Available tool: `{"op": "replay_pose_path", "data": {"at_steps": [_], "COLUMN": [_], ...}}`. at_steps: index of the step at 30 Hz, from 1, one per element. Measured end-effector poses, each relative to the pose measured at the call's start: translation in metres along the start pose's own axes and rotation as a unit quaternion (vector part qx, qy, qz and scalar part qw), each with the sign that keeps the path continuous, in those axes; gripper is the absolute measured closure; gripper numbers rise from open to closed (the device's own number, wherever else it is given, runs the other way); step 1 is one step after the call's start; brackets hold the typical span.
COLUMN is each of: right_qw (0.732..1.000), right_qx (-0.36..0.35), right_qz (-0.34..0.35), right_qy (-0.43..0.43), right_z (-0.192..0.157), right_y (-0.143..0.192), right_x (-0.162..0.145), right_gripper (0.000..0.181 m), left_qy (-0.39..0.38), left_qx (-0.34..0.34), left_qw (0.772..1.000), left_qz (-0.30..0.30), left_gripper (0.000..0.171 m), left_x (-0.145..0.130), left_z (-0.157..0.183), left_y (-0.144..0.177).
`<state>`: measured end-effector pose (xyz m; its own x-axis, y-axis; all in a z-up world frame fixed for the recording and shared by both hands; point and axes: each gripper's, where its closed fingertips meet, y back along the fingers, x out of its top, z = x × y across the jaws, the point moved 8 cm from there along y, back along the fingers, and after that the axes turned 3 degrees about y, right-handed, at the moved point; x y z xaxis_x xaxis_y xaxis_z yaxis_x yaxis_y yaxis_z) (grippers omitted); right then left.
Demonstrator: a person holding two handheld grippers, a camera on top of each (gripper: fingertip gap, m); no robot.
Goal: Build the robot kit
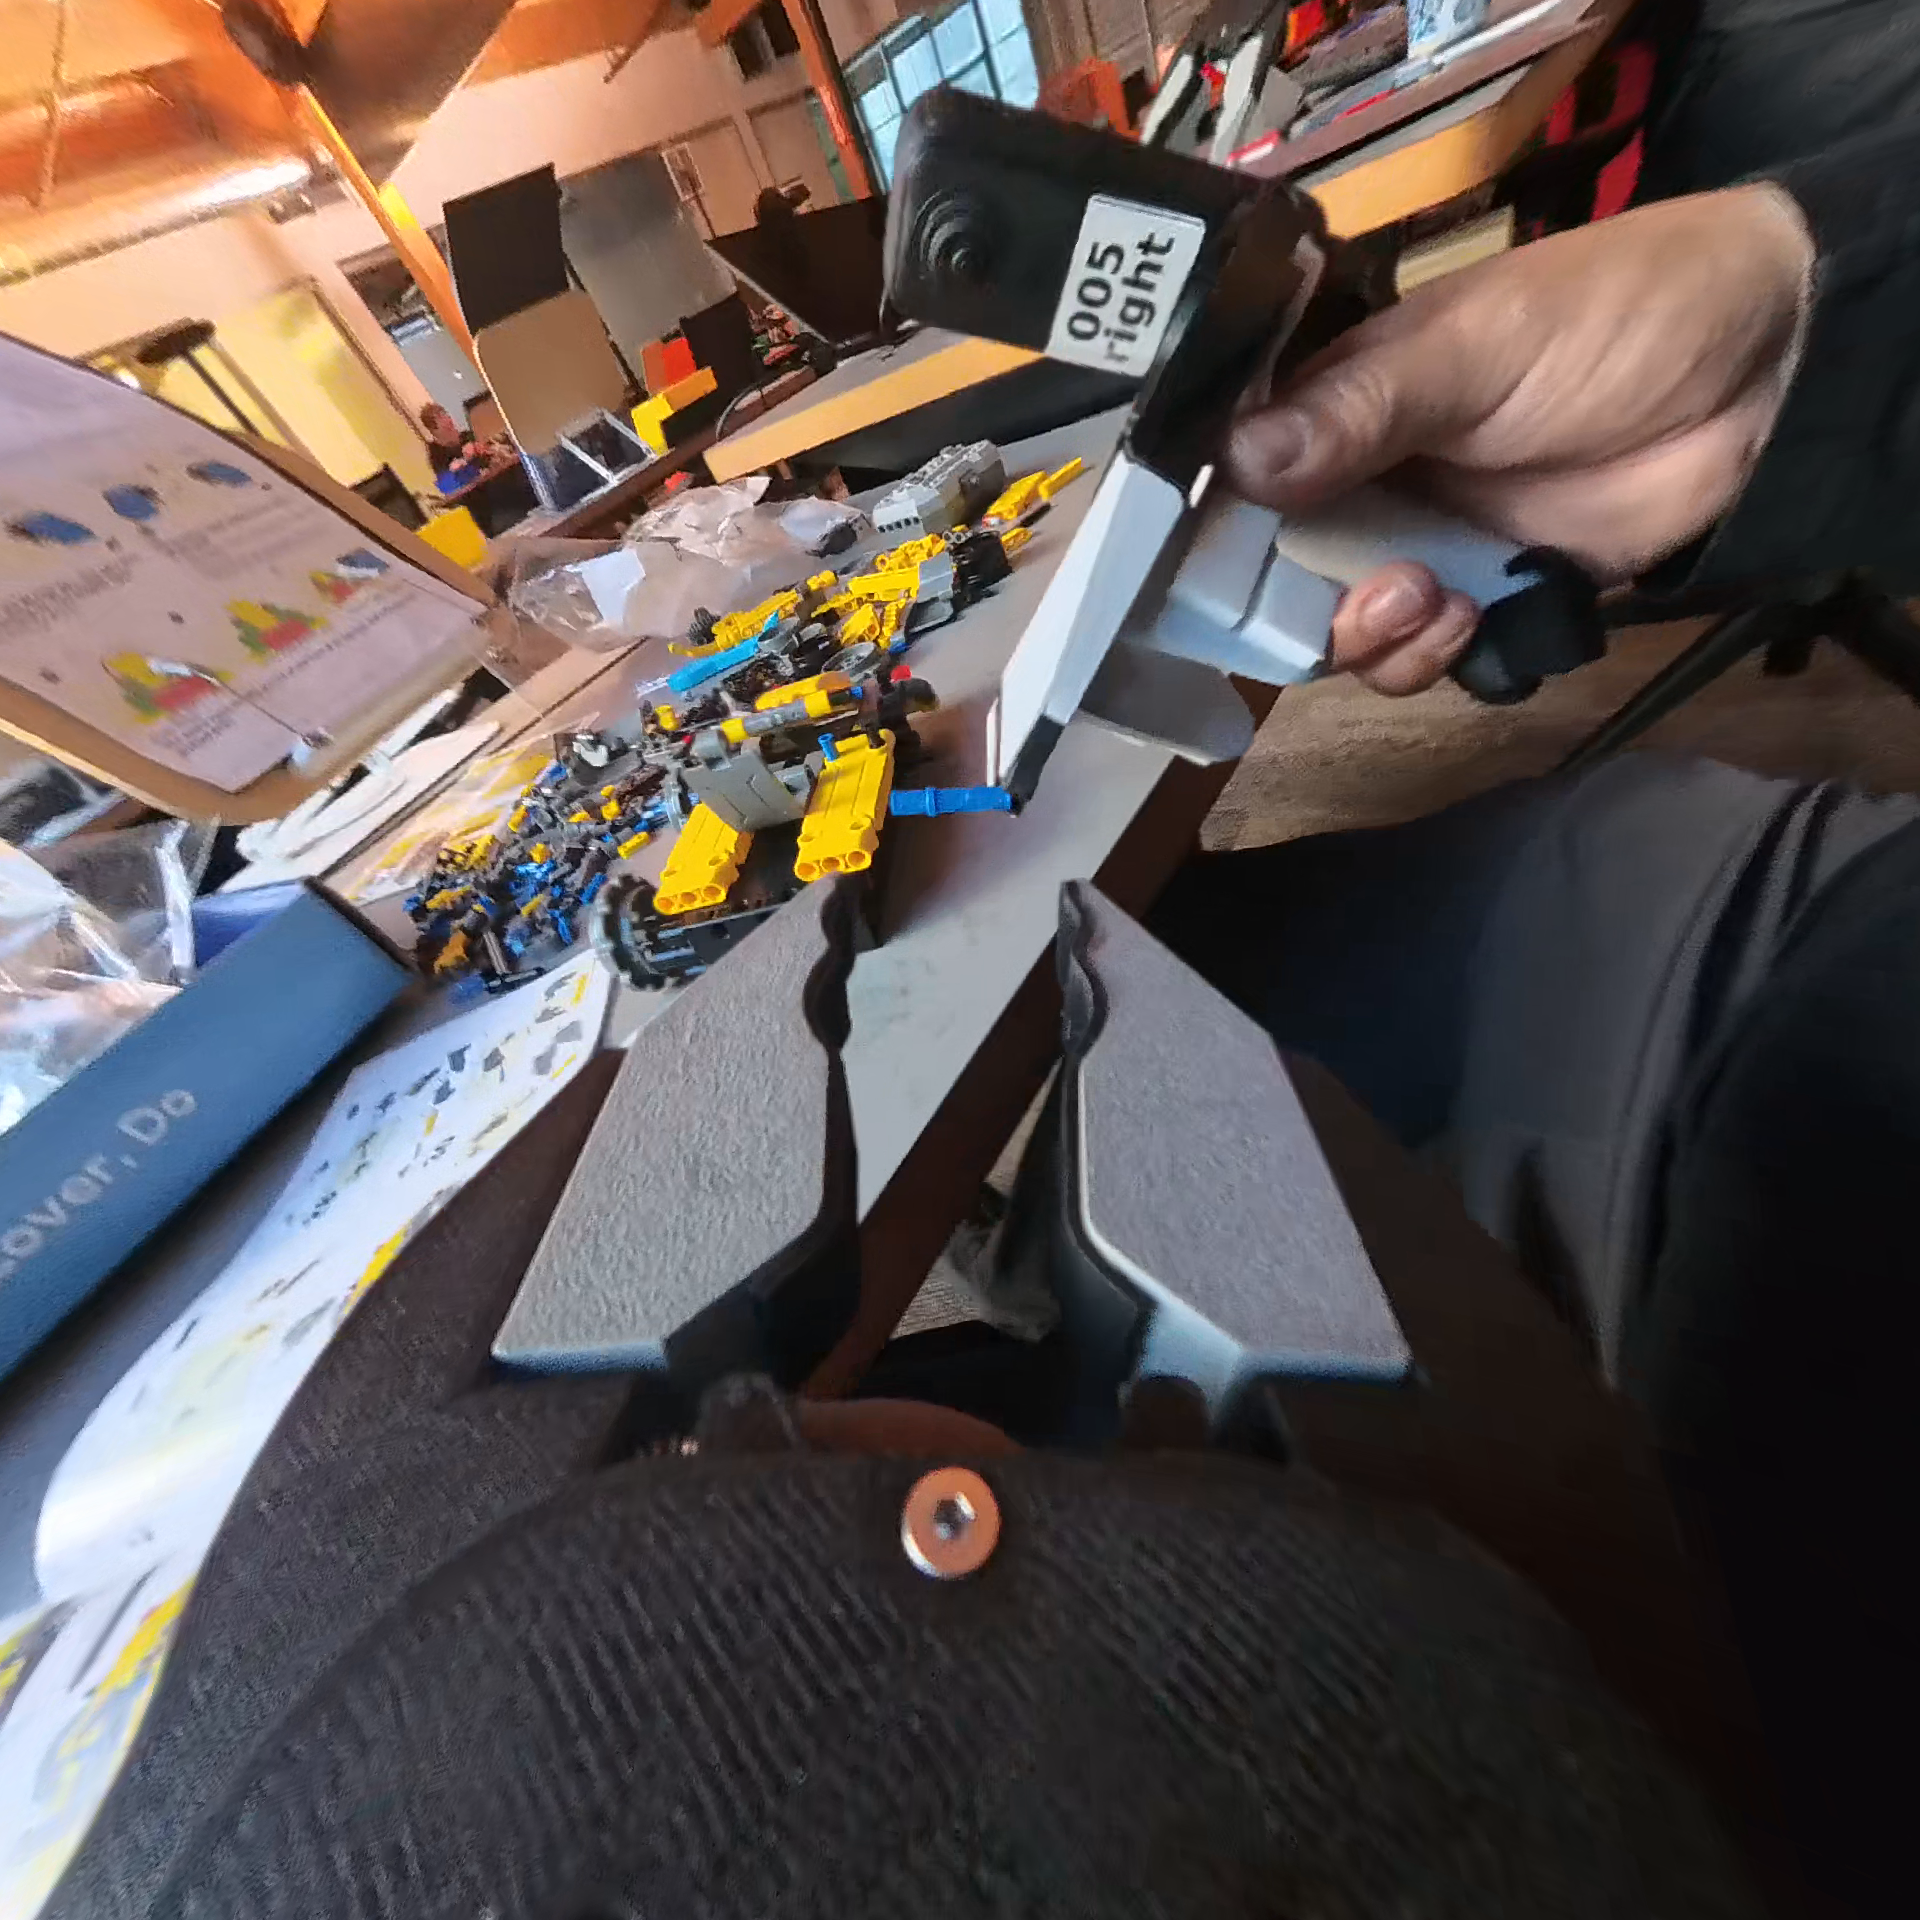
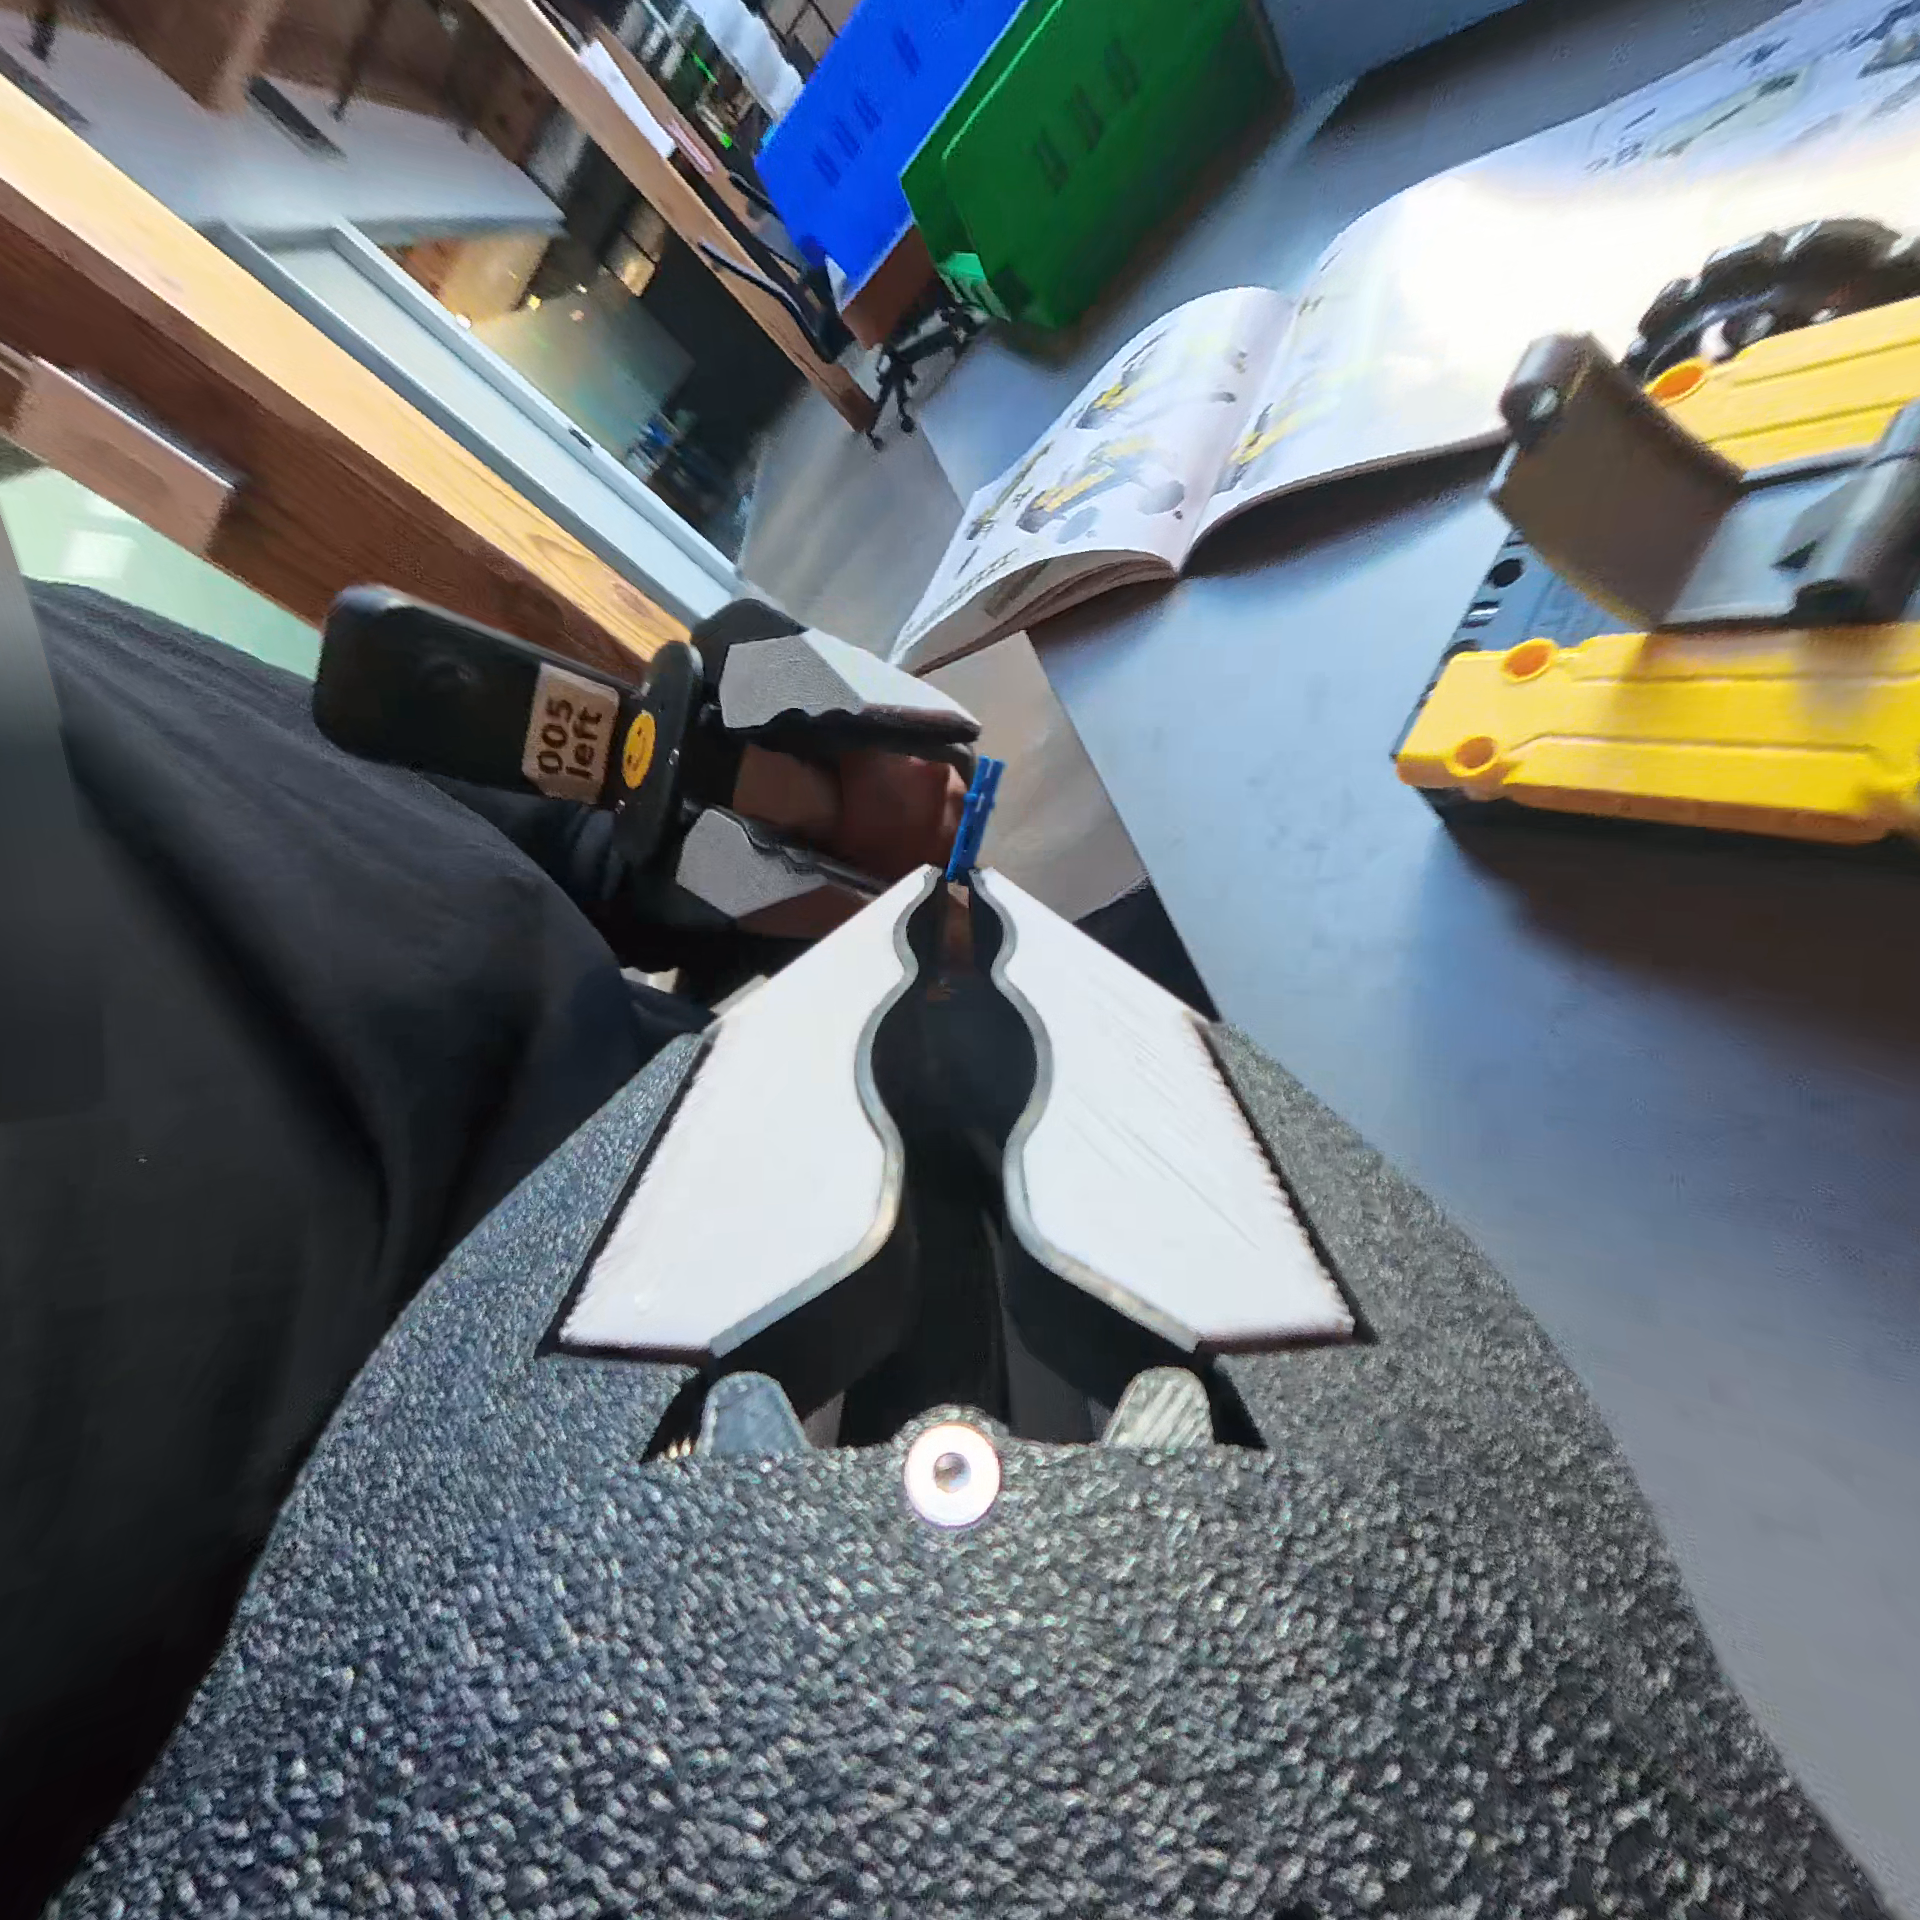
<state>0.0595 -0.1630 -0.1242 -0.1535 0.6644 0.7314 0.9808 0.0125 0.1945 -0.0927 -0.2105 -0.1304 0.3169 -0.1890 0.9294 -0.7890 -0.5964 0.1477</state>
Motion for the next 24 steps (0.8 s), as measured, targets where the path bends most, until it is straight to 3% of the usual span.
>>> {"op": "replay_pose_path", "data": {"at_steps": [7,24], "right_qw": [0.999,0.999], "right_qx": [0.038,0.042], "right_qz": [-0.004,-0.008], "right_qy": [-0.039,-0.02], "right_z": [-0.007,-0.015], "right_y": [-0.009,-0.018], "right_x": [-0.011,-0.017], "right_gripper": [0.177,0.176], "left_qy": [-0.056,-0.001], "left_qx": [-0.002,-0.037], "left_qw": [0.998,0.999], "left_qz": [0.012,0.012], "left_gripper": [0.138,0.15], "left_x": [0.005,0.003], "left_z": [0.013,0.007], "left_y": [0.001,0.007]}}
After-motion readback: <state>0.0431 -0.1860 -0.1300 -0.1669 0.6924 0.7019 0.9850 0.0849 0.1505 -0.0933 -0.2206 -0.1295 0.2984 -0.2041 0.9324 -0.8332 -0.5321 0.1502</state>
